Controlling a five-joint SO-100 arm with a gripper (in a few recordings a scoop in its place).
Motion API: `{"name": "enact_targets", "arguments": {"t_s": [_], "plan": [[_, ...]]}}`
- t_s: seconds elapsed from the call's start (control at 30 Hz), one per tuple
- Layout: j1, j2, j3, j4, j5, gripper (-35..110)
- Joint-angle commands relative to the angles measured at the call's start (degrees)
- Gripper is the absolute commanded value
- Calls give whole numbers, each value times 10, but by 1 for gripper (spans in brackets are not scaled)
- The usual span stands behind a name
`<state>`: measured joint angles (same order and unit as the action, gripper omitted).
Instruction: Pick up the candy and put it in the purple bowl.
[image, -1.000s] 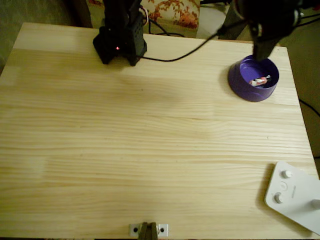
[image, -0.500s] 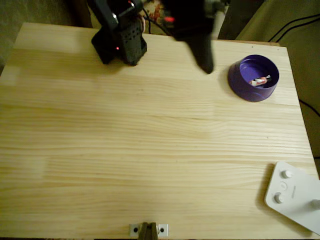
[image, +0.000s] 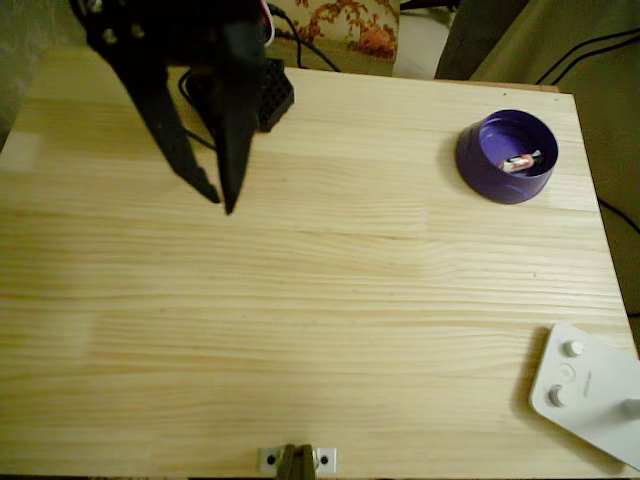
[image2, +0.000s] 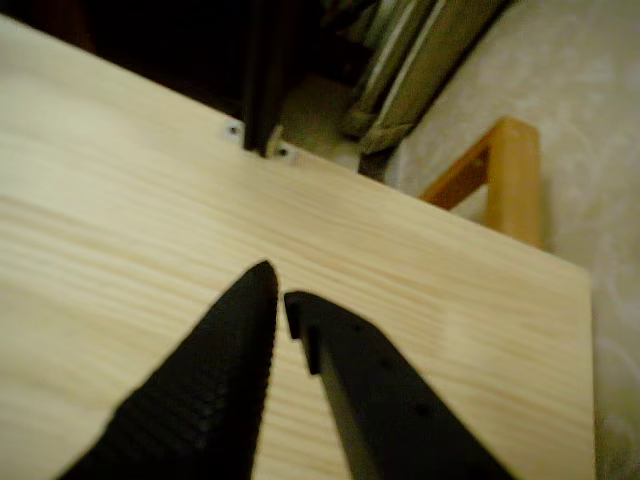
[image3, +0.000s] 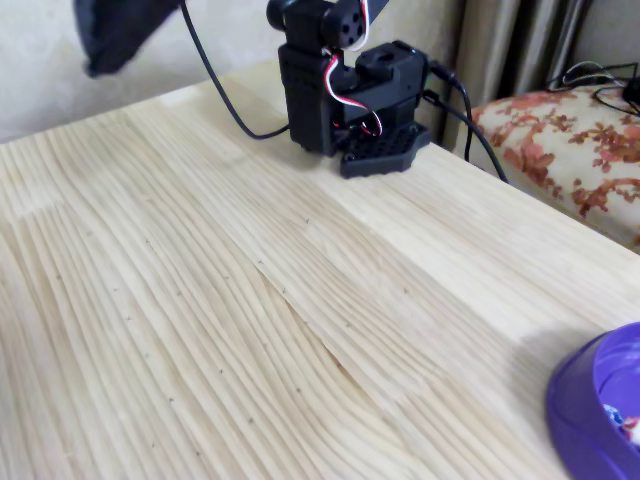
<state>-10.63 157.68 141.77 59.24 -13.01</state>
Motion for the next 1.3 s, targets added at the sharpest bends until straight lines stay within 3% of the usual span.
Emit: {"name": "enact_targets", "arguments": {"t_s": [0.0,0.3,0.7,1.27], "plan": [[40,96,67,-16,37,0],[62,265,199,57,143,0],[63,396,329,54,147,0],[73,402,364,45,137,0]]}}
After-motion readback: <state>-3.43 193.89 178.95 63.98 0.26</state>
